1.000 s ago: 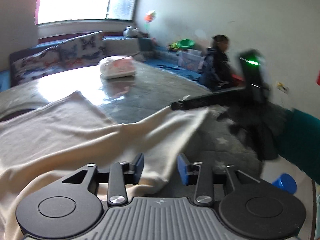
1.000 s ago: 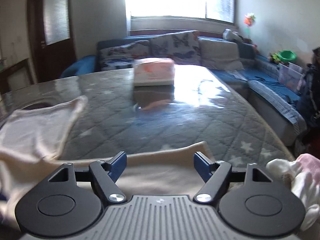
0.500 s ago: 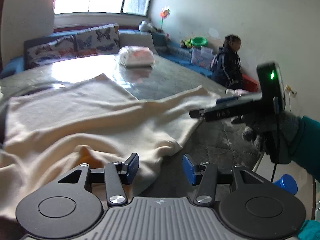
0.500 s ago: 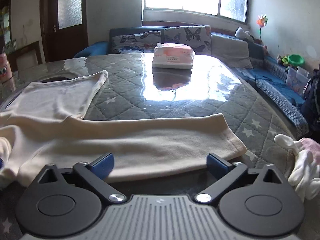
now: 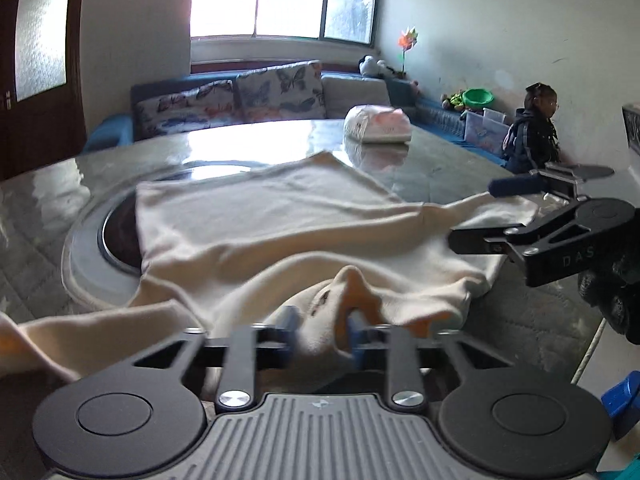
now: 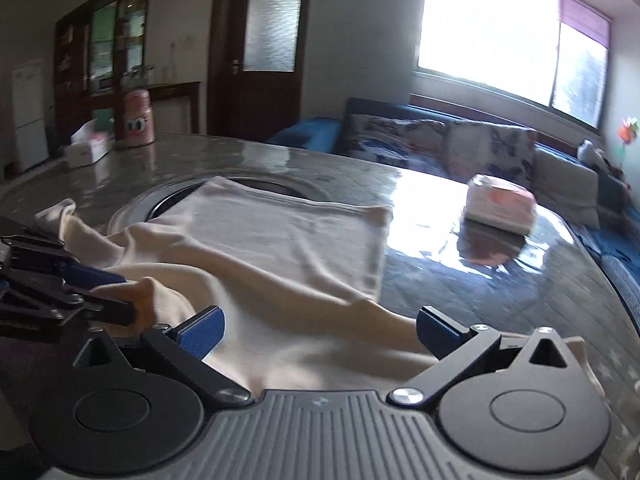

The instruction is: Fold clothes

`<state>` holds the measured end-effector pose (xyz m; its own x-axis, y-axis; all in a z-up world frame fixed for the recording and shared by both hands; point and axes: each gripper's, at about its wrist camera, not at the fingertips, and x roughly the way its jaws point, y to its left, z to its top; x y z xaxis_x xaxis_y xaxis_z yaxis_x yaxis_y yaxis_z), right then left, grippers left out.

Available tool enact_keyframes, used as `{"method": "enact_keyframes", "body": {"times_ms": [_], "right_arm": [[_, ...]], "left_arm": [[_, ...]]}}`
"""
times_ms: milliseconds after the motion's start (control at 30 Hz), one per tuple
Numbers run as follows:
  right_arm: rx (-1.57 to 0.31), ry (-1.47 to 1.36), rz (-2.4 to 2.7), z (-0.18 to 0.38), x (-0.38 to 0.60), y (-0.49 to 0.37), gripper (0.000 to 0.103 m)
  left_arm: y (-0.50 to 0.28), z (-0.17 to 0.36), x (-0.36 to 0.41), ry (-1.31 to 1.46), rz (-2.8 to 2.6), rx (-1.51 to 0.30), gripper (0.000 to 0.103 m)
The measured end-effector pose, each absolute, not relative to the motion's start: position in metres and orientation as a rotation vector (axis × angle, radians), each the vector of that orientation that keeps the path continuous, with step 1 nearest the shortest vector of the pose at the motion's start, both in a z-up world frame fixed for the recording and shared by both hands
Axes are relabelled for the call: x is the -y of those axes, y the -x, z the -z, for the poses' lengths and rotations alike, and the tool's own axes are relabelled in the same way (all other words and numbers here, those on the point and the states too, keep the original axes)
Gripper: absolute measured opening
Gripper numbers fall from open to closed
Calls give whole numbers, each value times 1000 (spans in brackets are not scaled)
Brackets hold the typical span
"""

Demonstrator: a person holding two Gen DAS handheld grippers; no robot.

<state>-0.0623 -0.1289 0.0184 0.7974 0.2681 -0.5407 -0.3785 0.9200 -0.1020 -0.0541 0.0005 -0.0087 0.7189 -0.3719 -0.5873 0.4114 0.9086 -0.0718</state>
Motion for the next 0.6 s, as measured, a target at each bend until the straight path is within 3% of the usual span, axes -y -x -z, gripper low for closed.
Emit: {"method": "enact_keyframes", "body": {"times_ms": [100,367,533,600], "right_arm": [[-538,238,-359,-19,116,56,103],[-550,314,-409,-14,90,35,103],[-582,286,-531,-15,81,42,103],[-600,303,-561,-11,75,49,103]], "left_arm": [[66,6,-4,-91,446,-604,7],[89,-4,-23,-98,458,-577,6],[94,-9,-36,-100,425,-570,12],[91,-10,-42,-87,401,-569,23]]}}
